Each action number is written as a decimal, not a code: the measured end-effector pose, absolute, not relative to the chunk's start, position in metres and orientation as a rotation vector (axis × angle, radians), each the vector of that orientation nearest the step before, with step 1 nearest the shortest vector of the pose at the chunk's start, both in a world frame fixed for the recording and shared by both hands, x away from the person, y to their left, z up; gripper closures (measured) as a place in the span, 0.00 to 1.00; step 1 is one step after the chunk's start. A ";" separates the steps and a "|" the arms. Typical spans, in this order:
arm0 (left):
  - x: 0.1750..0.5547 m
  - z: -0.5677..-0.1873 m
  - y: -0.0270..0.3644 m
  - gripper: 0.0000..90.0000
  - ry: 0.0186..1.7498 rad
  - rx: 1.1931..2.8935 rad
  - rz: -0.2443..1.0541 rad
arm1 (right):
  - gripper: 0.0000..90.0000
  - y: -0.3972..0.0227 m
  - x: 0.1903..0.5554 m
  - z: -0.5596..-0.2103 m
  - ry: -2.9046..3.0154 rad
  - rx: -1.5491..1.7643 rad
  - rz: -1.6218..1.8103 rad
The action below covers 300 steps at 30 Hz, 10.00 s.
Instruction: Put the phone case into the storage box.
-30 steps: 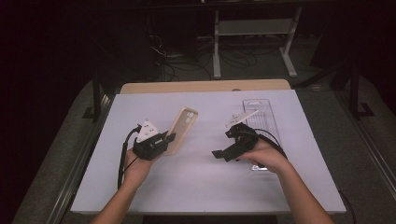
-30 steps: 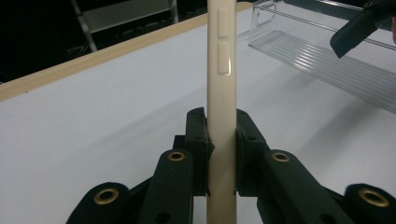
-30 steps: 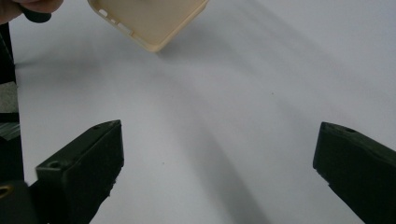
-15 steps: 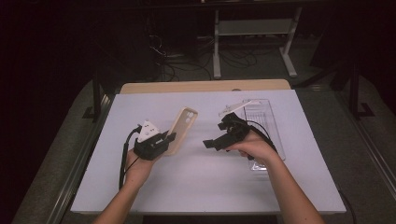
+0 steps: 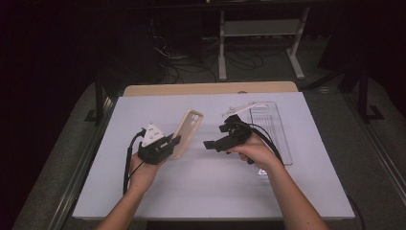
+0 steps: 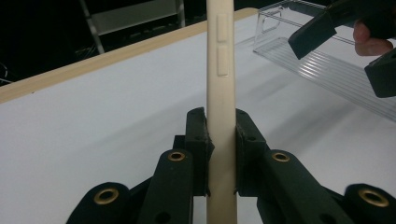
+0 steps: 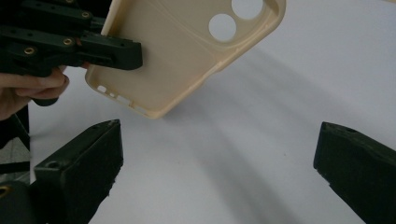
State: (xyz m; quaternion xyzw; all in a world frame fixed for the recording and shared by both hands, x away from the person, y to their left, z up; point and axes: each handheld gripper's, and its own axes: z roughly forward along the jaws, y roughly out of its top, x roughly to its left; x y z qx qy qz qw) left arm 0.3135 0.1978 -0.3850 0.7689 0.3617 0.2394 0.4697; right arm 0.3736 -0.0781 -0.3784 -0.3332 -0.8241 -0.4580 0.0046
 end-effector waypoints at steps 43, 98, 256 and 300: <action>0.305 -0.389 0.176 0.88 0.827 1.870 0.634 | 0.00 -0.065 0.379 -0.401 -2.157 -1.180 -1.647; 0.291 -0.391 0.149 0.88 0.760 1.872 0.626 | 0.00 -0.057 0.381 -0.405 -1.905 -1.297 -1.717; 0.277 -0.427 0.253 0.00 0.680 2.098 0.257 | 0.10 -0.156 0.406 -0.318 -2.190 -1.649 -1.837; 0.276 -0.426 0.250 0.00 0.670 2.081 0.236 | 0.10 -0.207 0.440 -0.305 -2.482 -2.053 -1.468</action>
